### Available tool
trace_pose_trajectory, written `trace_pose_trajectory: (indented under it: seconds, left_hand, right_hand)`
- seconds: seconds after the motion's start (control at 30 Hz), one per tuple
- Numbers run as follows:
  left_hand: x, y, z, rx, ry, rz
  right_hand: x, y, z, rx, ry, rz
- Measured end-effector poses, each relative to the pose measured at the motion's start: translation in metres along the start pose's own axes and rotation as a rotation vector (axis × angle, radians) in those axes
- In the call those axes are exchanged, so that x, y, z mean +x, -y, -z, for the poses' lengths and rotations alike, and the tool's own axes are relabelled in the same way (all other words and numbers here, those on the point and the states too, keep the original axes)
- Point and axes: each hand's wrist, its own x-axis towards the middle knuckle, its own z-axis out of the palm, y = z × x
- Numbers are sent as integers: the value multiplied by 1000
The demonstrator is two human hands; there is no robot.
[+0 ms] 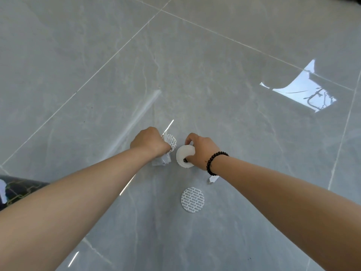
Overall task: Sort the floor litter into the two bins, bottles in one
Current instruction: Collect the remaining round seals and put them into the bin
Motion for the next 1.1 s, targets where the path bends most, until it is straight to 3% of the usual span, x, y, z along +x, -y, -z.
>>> trace_pose_trajectory:
  seconds: [0.17,0.3,0.4,0.53,0.67,0.77,0.97,1.1]
  left_hand:
    - [2,5,-2,-132,21,13]
    - [3,14,35,-540,79,61]
    - [4,23,67,-680,134,87]
    - [3,16,62,-565,160,19]
    - [1,9,27,-87,57,-105]
    - [-4,7,12,102,53,-155]
    - [-3,8,19,115,123,-70]
    - [-3,26,17,78,160,-75]
  right_hand:
    - [-6,0,-5,-103,-72,132]
    - [-7,-2,-9,-127,-133,178]
    - [-9,-8,-7,-139,-140,239]
    - [-15,-26,-9,-183,-171,305]
    - [-23,-36,-16,-194,-295,429]
    - [-30,-35,-19,-106,-261,471]
    - [-43,-36,-16,200,-134,289]
    - [-36,-27,-9,241,-60,205]
